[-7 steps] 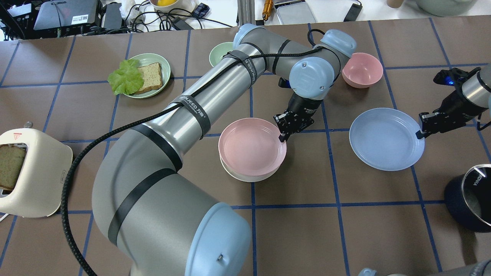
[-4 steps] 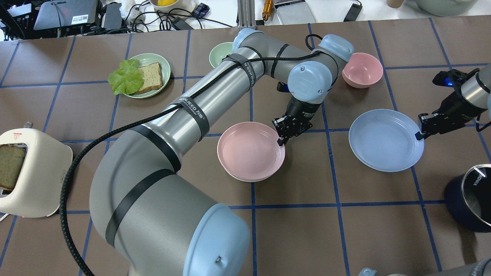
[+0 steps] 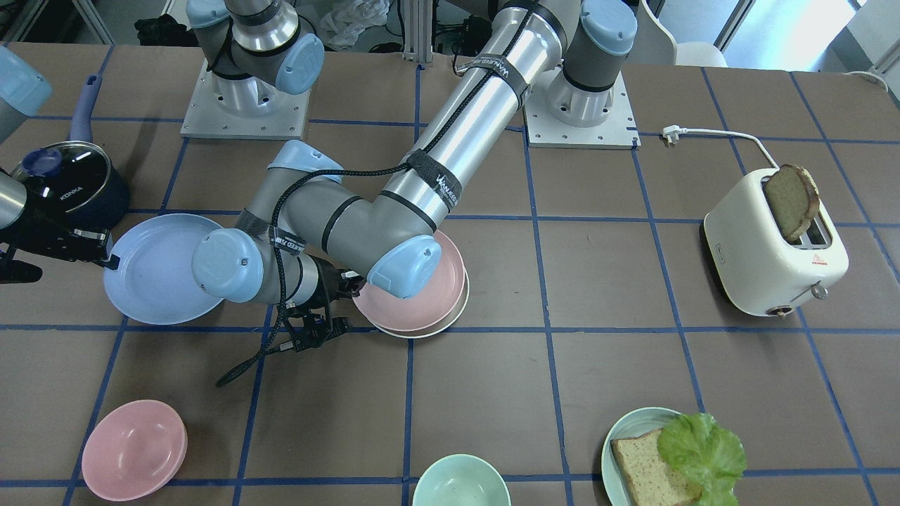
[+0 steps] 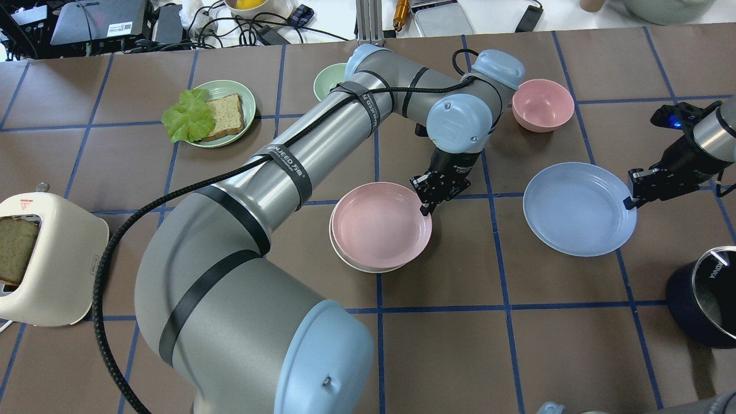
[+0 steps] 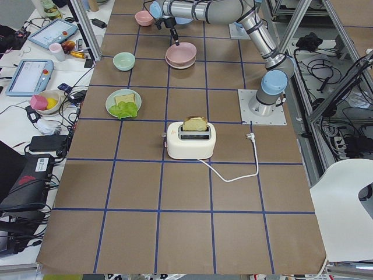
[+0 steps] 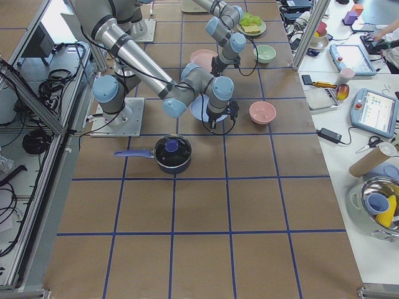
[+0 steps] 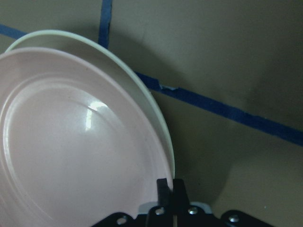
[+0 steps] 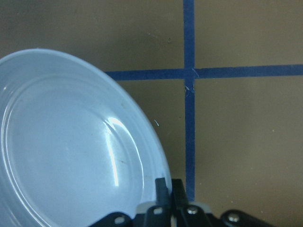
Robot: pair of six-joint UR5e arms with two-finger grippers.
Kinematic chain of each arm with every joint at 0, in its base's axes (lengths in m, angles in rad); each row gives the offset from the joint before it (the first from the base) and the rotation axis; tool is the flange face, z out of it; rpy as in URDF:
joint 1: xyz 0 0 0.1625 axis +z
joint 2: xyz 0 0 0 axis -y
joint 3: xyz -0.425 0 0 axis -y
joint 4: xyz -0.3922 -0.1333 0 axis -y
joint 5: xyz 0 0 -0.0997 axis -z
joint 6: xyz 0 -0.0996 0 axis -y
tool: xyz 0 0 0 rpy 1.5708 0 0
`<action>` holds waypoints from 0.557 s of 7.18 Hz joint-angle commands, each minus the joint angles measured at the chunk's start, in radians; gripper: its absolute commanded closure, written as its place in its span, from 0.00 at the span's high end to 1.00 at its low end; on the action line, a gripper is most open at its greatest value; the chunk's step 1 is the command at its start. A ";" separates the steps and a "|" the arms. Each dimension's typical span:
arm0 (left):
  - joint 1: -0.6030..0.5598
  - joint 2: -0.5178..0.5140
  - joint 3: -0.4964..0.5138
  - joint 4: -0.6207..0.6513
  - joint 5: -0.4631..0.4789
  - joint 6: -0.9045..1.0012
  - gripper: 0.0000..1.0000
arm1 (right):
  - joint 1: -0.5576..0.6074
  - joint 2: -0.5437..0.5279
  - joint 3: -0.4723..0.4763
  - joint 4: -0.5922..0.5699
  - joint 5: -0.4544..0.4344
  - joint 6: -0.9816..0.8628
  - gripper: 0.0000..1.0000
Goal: Stack three plates with pink and blue
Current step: 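Open the left gripper and lift it off the pink plate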
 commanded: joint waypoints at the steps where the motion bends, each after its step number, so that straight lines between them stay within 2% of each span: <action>1: 0.001 0.005 -0.010 -0.002 -0.001 0.000 0.00 | 0.001 -0.001 -0.002 0.019 0.008 0.003 0.00; 3: 0.006 0.017 -0.031 0.000 0.000 0.002 0.00 | 0.003 0.001 -0.008 0.025 0.005 0.003 0.00; 4: 0.007 0.013 -0.031 0.000 0.000 0.003 0.46 | 0.003 -0.001 -0.010 0.025 0.006 0.003 0.00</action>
